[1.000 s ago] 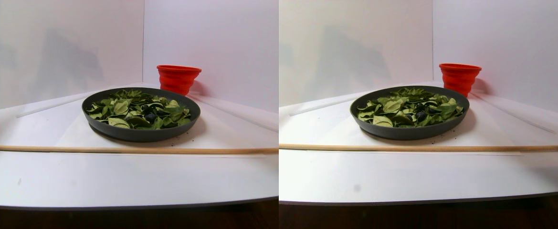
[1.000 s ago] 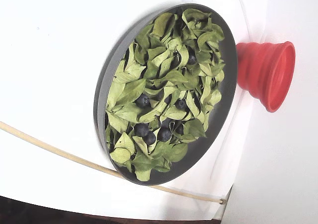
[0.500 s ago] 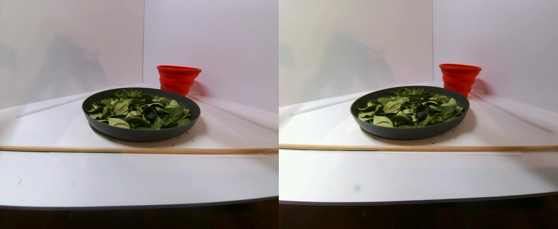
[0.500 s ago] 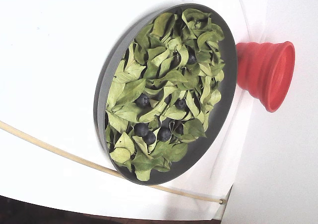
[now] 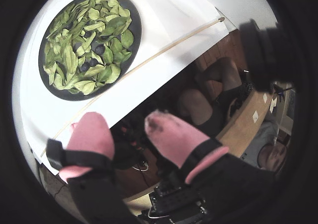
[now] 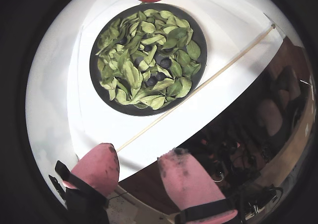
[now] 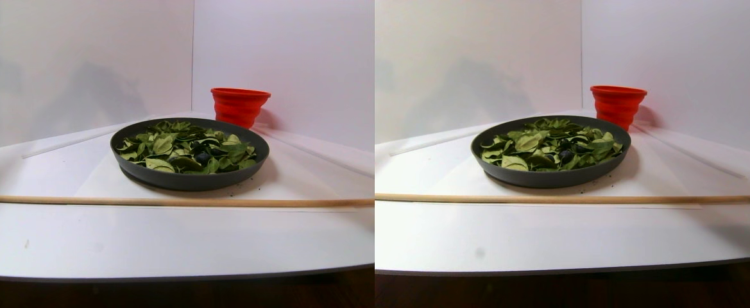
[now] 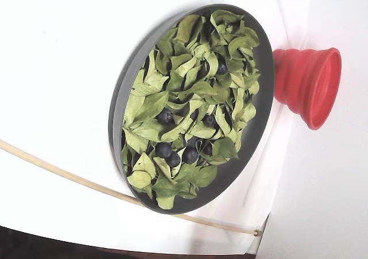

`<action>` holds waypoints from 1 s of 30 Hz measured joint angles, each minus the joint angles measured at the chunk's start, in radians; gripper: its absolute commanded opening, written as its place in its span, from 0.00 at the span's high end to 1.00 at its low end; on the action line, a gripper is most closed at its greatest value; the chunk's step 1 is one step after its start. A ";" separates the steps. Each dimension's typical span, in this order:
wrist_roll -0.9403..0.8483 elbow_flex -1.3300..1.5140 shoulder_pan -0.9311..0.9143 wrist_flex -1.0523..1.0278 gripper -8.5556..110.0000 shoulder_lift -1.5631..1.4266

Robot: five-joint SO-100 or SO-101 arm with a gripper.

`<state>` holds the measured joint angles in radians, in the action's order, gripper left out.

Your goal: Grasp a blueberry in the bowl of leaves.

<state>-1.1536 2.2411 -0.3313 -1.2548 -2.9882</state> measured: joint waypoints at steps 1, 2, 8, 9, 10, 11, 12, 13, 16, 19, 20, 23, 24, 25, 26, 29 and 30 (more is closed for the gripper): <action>-0.011 0.012 -0.005 0.015 0.79 0.005; -0.020 0.021 -0.009 0.029 0.79 0.008; -0.072 0.086 -0.040 0.120 0.79 0.040; -0.078 0.097 -0.041 0.135 0.78 0.048; -0.084 0.109 -0.043 0.153 0.78 0.057; -0.091 0.120 -0.043 0.170 0.78 0.066; -0.098 0.132 -0.043 0.186 0.78 0.074; -0.103 0.143 -0.043 0.201 0.78 0.078; -0.117 0.173 -0.043 0.241 0.78 0.083; -0.127 0.201 -0.043 0.282 0.78 0.098; -0.132 0.209 -0.043 0.295 0.78 0.107; -0.138 0.236 -0.043 0.328 0.78 0.121; -0.138 0.242 -0.043 0.339 0.78 0.123; -0.143 0.259 -0.043 0.354 0.78 0.124; -0.146 0.272 -0.043 0.370 0.78 0.126; -0.150 0.296 -0.043 0.411 0.78 0.152; -0.150 0.302 -0.043 0.425 0.78 0.164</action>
<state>-1.3039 2.5433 -0.3743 -0.8299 -2.8241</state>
